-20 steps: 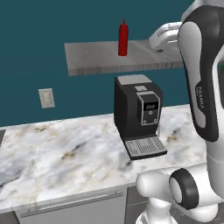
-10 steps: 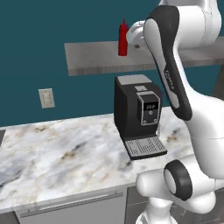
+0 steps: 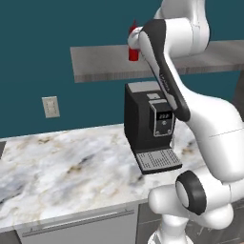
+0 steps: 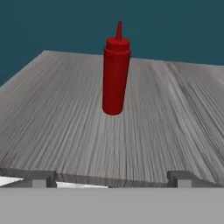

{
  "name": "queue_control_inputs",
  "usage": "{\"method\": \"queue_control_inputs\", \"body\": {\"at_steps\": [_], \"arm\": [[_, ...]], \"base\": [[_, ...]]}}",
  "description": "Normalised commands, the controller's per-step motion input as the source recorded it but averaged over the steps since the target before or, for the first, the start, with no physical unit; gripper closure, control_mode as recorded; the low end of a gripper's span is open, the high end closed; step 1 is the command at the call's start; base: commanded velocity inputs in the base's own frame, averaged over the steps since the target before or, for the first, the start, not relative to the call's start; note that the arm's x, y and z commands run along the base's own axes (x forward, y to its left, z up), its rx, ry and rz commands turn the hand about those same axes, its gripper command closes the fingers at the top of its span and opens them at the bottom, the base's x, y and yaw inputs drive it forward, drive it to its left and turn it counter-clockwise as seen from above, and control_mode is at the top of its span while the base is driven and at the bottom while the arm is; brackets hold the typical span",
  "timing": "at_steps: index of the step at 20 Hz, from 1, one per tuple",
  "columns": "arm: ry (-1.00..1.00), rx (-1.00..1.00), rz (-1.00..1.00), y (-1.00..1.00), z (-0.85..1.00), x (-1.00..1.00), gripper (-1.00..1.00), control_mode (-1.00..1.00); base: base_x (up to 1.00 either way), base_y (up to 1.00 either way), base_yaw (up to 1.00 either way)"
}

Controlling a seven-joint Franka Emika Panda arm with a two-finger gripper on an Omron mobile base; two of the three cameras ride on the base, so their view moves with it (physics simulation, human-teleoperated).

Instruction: Take 2 condiments from the cabinet and move them on the counter near the stove.Make sure the condiments are lined up with each other, next to each other.

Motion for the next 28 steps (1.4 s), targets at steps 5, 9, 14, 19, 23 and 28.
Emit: {"method": "queue_control_inputs", "body": {"at_steps": [5,9,14,19,23,28], "arm": [[-0.05,0.0,-0.06,0.01,0.0,0.67,-1.0,-1.0],[-0.1,0.0,-0.03,0.0,0.0,0.34,-1.0,-1.0],[-0.13,0.0,-0.01,0.0,0.0,0.1,-1.0,-1.0],[-0.08,0.0,-0.01,0.0,0.0,0.13,-1.0,-1.0],[-0.05,0.0,-0.02,0.0,0.0,0.13,-1.0,-1.0],[0.0,0.0,-0.04,0.0,0.0,0.2,-1.0,-1.0]], "base": [[0.0,0.0,0.0],[0.0,0.0,0.0],[0.0,0.0,0.0],[0.0,0.0,0.0],[0.0,0.0,0.0],[0.0,0.0,0.0]]}}
